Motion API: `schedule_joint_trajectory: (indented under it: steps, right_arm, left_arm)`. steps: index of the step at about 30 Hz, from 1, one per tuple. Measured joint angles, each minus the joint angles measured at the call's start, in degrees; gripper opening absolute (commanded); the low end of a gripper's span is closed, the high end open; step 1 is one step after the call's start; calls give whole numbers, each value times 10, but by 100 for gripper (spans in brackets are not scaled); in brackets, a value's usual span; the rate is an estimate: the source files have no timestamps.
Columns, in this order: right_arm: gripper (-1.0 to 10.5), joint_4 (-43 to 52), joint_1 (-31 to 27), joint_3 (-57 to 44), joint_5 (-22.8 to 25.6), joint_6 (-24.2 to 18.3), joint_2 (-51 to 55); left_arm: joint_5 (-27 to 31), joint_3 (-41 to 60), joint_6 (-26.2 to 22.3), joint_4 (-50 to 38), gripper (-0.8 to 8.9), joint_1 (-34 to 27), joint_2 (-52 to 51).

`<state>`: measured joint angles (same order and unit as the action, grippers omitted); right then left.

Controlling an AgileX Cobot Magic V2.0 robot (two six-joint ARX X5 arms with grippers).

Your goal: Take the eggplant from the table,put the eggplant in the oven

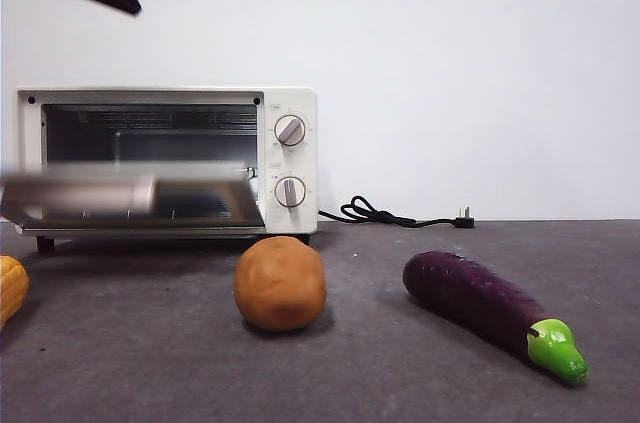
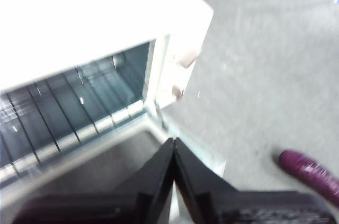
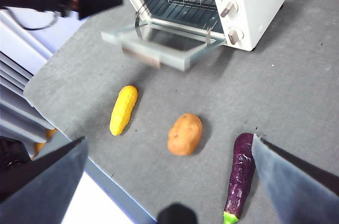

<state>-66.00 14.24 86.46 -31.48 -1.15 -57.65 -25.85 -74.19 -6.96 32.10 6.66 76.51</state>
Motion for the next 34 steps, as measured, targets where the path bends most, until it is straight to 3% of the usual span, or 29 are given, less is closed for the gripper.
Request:
schedule_joint_trajectory:
  steps: [11,25,34]
  right_arm:
    - [567,0,0,0,0,0,0]
    - [567,0,0,0,4,-2,0]
    - [567,-2,0,0,4,-2,-1]
  left_arm:
    - [5,0,33,0,-5,-3,-152]
    - [179,0,40,95,-6,-13,-318]
    - [252,0,35,163,-6,-13,-398]
